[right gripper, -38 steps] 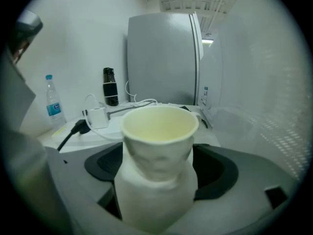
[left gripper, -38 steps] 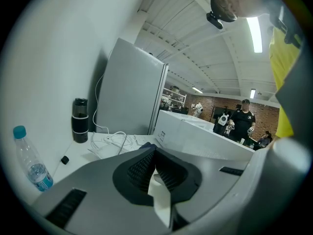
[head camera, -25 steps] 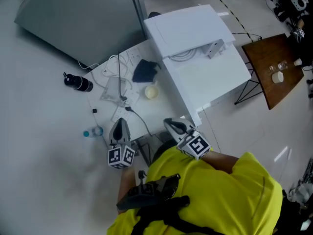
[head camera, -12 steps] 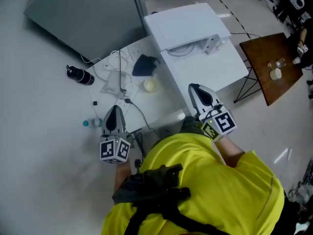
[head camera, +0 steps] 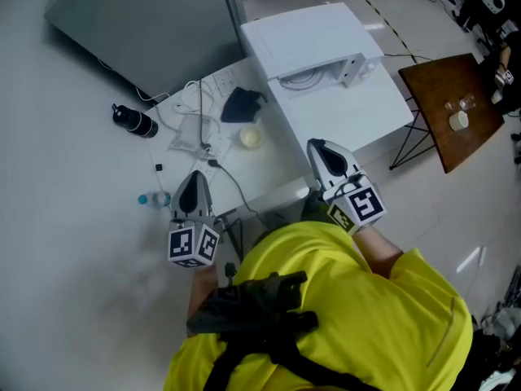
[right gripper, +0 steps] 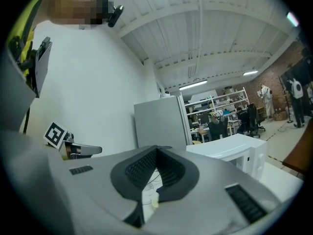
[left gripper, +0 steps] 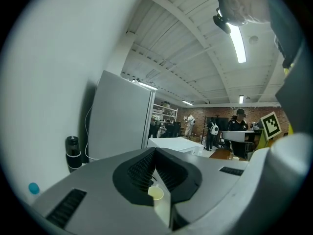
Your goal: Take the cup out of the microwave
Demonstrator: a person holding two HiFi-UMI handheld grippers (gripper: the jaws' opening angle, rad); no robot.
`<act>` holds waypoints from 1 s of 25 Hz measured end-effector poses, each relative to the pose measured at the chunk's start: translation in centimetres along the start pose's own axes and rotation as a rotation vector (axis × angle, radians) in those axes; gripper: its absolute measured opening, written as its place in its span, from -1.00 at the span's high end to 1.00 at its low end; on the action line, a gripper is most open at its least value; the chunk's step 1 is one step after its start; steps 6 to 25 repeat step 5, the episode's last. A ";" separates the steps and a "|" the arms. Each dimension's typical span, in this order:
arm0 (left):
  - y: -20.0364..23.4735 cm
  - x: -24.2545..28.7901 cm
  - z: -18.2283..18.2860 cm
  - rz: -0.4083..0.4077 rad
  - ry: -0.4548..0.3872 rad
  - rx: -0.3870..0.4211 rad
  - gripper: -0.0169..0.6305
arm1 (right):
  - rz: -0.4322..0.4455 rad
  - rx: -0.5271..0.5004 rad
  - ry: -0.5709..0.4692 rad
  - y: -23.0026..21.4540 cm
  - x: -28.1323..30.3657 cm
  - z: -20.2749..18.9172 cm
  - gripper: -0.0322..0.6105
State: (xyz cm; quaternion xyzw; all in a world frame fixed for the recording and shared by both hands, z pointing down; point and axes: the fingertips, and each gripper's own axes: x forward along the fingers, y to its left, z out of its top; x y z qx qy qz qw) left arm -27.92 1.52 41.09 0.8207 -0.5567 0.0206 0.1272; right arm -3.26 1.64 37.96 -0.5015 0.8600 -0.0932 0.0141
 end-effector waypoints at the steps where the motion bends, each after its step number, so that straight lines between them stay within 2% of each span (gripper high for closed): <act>1: 0.0 -0.1 -0.1 -0.001 0.004 0.004 0.95 | -0.001 0.001 -0.002 0.1 0.0 0.0 0.89; 25: -0.1 -0.2 -0.5 0.000 0.012 0.017 0.95 | -0.004 0.007 -0.006 0.5 0.0 -0.1 0.89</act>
